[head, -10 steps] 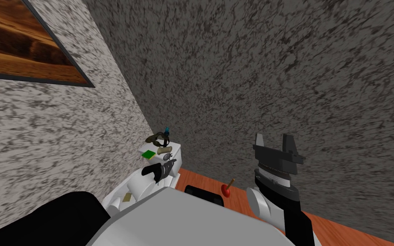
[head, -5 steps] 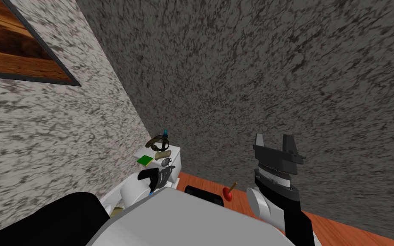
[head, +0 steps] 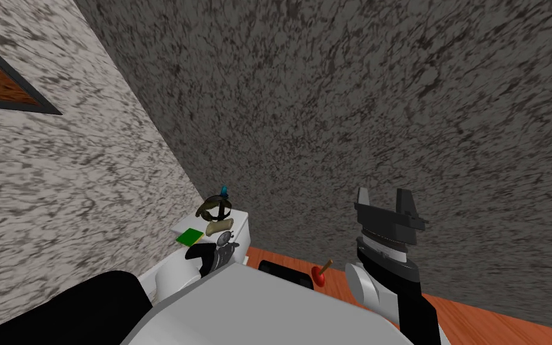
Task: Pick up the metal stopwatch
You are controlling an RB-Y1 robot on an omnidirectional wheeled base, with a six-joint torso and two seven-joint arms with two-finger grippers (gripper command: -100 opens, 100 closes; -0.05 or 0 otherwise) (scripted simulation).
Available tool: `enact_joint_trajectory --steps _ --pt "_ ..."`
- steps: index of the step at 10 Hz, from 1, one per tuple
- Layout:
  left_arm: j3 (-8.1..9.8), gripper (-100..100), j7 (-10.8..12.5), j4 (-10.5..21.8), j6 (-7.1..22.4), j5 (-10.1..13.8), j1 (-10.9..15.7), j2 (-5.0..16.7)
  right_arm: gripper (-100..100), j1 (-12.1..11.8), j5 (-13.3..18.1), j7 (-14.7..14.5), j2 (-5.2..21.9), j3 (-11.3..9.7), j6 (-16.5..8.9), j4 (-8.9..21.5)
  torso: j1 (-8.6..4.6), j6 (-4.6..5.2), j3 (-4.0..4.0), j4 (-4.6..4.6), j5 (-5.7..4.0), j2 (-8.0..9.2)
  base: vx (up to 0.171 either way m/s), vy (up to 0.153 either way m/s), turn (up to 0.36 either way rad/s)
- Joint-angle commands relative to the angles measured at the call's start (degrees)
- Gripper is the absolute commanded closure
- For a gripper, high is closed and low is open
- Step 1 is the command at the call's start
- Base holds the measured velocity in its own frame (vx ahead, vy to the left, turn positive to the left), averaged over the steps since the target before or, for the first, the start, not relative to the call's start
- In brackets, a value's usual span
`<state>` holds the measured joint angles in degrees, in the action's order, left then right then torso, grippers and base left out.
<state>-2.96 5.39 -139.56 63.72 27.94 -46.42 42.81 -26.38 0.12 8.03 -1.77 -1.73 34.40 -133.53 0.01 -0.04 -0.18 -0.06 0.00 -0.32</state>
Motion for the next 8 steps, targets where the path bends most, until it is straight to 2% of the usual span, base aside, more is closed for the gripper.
enact_joint_trajectory --steps 1,2,3,6,7,8 --pt "0.07 -100 2.1 -1.5 1.2 0.6 -2.3 1.9 0 0.0 0.0 0.0 0.0 0.0 0.0 0.0 0.0 0.0 0.0 0.0 0.0 0.0 0.124 0.064 -0.099" --pt "0.25 -100 2.7 -2.4 1.6 0.9 -3.1 2.7 0 0.0 0.0 0.0 0.0 0.0 0.0 0.0 0.16 0.0 -0.04 -0.02 0.03 -0.08 0.115 0.086 -0.083" --pt "0.68 -100 3.9 -4.8 2.3 1.3 -4.4 4.0 0 0.0 0.0 0.0 0.0 0.0 0.0 0.0 0.25 0.0 -0.05 -0.02 0.06 -0.08 0.099 0.096 -0.074" --pt "1.33 -100 5.0 -9.3 3.0 1.4 -5.8 5.3 0 0.0 0.0 0.0 0.0 0.0 0.0 0.0 0.45 -0.01 0.05 0.02 0.11 0.09 0.059 0.126 -0.016" --pt "1.44 -100 5.1 -10.3 3.1 1.3 -6.0 5.4 0 0.0 0.0 0.0 0.0 0.0 0.0 0.0 0.36 -0.01 0.11 0.04 0.1 0.2 0.009 0.081 0.002" --pt "1.18 -100 5.0 -9.4 2.9 1.2 -5.6 5.2 0 0.0 0.0 0.0 0.0 0.0 0.0 0.0 0.27 -0.01 0.16 0.06 0.07 0.29 0.003 0.035 -0.004"
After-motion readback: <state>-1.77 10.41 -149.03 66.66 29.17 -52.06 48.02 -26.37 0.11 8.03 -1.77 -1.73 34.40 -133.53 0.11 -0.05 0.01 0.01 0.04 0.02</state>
